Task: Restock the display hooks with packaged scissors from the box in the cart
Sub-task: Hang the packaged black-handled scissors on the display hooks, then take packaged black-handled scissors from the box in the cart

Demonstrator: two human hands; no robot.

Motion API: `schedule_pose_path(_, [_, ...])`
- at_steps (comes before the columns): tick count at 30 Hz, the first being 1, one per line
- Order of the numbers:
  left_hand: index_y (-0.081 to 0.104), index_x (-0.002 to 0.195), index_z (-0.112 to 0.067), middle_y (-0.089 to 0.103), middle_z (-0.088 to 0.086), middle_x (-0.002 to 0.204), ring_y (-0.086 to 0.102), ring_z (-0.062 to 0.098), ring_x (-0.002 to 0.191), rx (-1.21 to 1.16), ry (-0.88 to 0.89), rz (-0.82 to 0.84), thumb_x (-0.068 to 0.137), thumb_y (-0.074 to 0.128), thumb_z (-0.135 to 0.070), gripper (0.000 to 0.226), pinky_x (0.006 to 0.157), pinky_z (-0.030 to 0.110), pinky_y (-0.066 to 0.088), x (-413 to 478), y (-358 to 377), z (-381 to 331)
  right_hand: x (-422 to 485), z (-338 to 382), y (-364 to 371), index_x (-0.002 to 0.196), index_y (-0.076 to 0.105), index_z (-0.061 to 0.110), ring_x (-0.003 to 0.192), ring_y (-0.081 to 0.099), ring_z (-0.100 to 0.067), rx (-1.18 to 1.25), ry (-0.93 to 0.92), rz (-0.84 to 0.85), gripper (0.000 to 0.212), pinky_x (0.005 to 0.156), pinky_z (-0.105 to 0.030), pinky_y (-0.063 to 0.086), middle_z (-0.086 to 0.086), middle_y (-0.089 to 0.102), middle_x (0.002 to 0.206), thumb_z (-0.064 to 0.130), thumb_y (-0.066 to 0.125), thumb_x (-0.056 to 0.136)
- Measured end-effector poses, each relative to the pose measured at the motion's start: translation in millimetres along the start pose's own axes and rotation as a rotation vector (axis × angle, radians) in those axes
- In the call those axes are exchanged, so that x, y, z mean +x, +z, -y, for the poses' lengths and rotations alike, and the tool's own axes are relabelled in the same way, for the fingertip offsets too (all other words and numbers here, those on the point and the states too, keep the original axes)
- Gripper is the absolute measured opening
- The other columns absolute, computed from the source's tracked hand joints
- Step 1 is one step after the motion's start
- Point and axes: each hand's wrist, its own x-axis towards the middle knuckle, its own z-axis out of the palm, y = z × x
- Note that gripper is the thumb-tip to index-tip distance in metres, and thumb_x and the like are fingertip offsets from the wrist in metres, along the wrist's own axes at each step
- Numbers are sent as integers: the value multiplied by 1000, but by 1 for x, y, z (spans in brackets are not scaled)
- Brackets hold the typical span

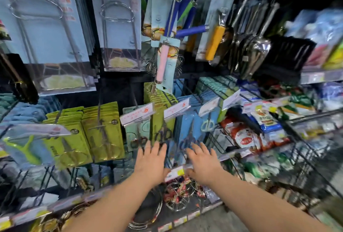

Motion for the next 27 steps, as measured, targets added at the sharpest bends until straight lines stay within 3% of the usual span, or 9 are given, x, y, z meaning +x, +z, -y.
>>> schedule_pose_path(10, [3,153,-20,-1,7,162,-6,33,148,19,241,51,94,43,-51,78,119,52,3,-27,9,-146,-123,-116,40,150,12,23,147,3,-29,69,260,-9,69,116,-50,12,-3,6,160,49,43,93])
schedule_pose_path(14, [7,152,-19,10,7,160,2,33,148,54,342,53,93,46,-50,77,118,51,7,-48,16,-240,-205,-181,63,147,19,22,145,13,-28,104,389,-57,70,114,-50,17,-6,18,156,47,48,89])
schedule_pose_path(20, [6,153,-19,8,5,161,1,31,148,88,550,68,92,45,-54,80,119,51,9,-101,40,-392,-336,-281,101,147,20,22,145,12,-29,191,605,-29,68,114,-51,16,-4,19,155,43,50,90])
schedule_pose_path(27, [5,153,-20,5,5,161,1,32,148,144,699,103,93,45,-53,79,120,50,6,-143,57,-515,-440,-350,137,149,17,24,146,9,-30,273,784,-10,71,116,-52,14,-3,15,158,50,47,90])
